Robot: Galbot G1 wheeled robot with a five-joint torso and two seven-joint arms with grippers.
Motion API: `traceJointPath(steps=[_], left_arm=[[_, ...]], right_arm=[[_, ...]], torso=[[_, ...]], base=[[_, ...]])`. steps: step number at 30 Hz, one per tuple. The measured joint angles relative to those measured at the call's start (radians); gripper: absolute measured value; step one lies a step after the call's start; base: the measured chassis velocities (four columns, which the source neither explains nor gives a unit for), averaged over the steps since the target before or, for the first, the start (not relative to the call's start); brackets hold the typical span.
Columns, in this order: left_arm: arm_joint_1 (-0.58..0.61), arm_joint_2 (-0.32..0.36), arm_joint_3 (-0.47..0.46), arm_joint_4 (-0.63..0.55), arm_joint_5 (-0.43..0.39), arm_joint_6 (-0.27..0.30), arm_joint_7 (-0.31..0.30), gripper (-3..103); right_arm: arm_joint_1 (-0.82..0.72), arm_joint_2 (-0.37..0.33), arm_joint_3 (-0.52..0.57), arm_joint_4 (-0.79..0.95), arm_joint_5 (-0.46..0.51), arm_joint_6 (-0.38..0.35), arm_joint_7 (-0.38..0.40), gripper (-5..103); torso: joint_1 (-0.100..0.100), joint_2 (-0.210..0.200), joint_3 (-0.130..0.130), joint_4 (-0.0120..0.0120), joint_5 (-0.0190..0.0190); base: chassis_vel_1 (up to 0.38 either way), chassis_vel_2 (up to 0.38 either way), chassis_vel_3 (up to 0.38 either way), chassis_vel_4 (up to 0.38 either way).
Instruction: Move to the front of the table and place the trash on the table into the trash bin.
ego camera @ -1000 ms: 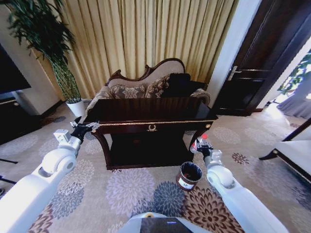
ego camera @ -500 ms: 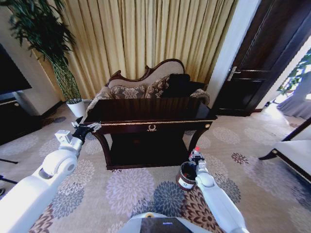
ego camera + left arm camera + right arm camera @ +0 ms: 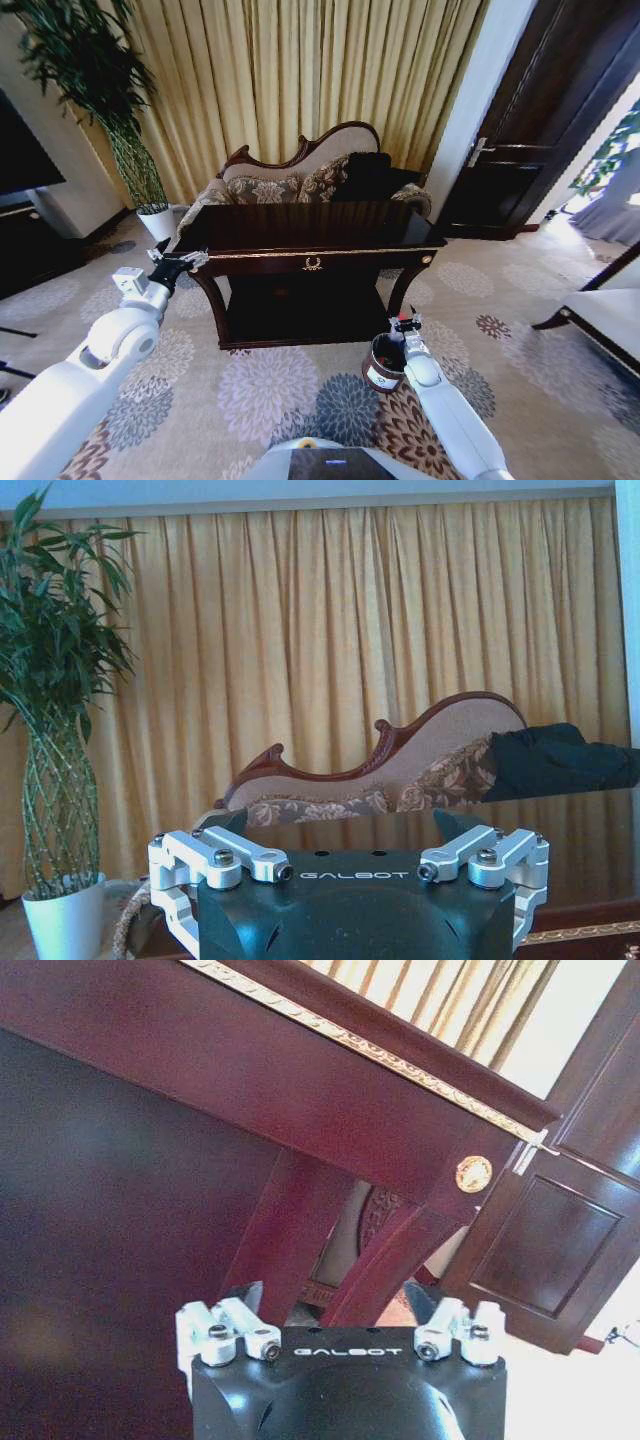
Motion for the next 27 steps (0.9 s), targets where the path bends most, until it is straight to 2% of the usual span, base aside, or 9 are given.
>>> traceJointPath(steps=[3, 5, 10, 12, 15, 18, 19, 21, 27], left_arm=[[-0.002, -0.002, 0.005, 0.0, 0.002, 0.0, -0.002, 100], [-0.002, -0.003, 0.005, 0.0, 0.002, 0.0, -0.003, 100], [0.003, -0.007, 0.001, -0.003, 0.024, -0.001, -0.006, 100], [0.005, -0.016, 0.003, 0.018, 0.077, -0.032, -0.002, 100], [0.003, -0.025, 0.009, 0.047, 0.116, -0.061, 0.001, 100], [0.007, -0.043, -0.007, 0.109, 0.12, -0.077, 0.032, 100], [0.007, -0.043, -0.007, 0.109, 0.12, -0.077, 0.032, 100], [0.007, -0.032, -0.034, 0.145, 0.09, -0.069, 0.057, 100], [-0.007, -0.006, -0.081, 0.169, 0.018, 0.024, 0.086, 100]], right_arm=[[-0.002, -0.009, -0.003, 0.024, 0.03, 0.0, 0.013, 96], [-0.003, -0.012, -0.003, 0.034, 0.039, 0.0, 0.017, 96], [-0.04, -0.078, -0.007, 0.249, 0.224, -0.097, 0.054, 100], [-0.085, -0.15, -0.006, 0.479, 0.407, -0.215, 0.109, 100], [-0.107, -0.195, 0.003, 0.602, 0.497, -0.257, 0.149, 100], [-0.151, -0.362, 0.056, 0.833, 0.661, -0.327, 0.235, 100], [-0.151, -0.362, 0.056, 0.833, 0.661, -0.327, 0.235, 100], [-0.163, -0.447, 0.115, 0.882, 0.73, -0.345, 0.261, 100], [-0.176, -0.483, 0.17, 0.882, 0.762, -0.356, 0.272, 100]], torso=[[0.0, 0.0, 0.0, 0.0003, 0.0001], [0.0, 0.0, 0.0, 0.0003, 0.0002], [0.0, 0.0, 0.0, 0.0003, 0.0003], [0.0, 0.0, 0.0, 0.0002, 0.0001], [0.0, 0.0, 0.0, 0.0002, 0.0003], [0.0, 0.0, 0.0, -0.0001, -0.0002], [0.0, 0.0, 0.0, -0.0001, -0.0002], [0.0, 0.0, 0.0, 0.0002, -0.0003], [0.0, 0.0, 0.0, 0.0, 0.0]], base=[[0.0, 0.0, 0.0, 0.0], [0.0, 0.0, 0.0, 0.0], [0.0, 0.0, 0.0, 0.0], [0.0, 0.0, 0.0, 0.0], [0.0, 0.0, 0.0, 0.0], [0.0, 0.0, 0.0, 0.0], [0.0, 0.0, 0.0, 0.0], [0.0, 0.0, 0.0, 0.0], [0.0, 0.0, 0.0, 0.0]])
